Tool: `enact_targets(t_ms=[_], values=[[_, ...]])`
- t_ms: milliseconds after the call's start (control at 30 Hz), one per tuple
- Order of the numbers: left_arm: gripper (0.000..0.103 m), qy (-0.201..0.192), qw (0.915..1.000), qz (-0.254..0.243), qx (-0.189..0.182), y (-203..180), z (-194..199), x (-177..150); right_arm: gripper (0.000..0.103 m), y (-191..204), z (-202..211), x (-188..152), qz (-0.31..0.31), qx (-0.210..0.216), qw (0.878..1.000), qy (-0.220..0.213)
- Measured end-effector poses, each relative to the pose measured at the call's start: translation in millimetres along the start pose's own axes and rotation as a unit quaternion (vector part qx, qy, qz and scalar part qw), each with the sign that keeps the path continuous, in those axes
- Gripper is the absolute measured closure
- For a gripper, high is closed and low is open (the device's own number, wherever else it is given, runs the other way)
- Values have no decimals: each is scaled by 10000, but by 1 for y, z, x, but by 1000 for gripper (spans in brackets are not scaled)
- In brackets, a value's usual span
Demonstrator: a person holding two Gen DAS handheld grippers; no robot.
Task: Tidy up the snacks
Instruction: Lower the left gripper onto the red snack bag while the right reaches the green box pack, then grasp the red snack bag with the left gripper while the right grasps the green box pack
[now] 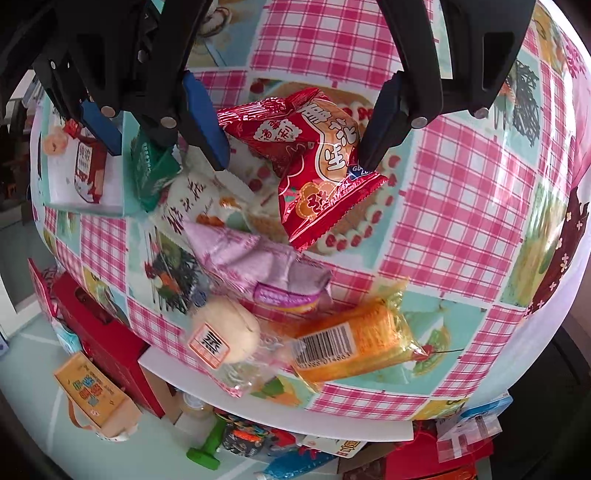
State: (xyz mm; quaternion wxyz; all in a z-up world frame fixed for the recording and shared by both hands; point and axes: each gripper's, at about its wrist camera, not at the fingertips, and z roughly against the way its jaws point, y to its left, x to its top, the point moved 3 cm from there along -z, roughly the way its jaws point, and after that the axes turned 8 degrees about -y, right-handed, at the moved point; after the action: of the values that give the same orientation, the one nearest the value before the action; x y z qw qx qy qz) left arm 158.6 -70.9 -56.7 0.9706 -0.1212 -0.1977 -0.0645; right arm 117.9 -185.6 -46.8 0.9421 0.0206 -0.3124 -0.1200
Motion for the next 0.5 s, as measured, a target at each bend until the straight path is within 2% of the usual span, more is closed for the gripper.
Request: enact_targets(t_ms=[267, 500], values=[[29, 13, 10000, 39, 18, 4, 4, -12, 35, 2, 1, 0, 106, 8, 9999, 24], [29, 28, 10000, 57, 30, 7, 4, -7, 34, 3, 6, 3, 156, 105, 9998, -43]])
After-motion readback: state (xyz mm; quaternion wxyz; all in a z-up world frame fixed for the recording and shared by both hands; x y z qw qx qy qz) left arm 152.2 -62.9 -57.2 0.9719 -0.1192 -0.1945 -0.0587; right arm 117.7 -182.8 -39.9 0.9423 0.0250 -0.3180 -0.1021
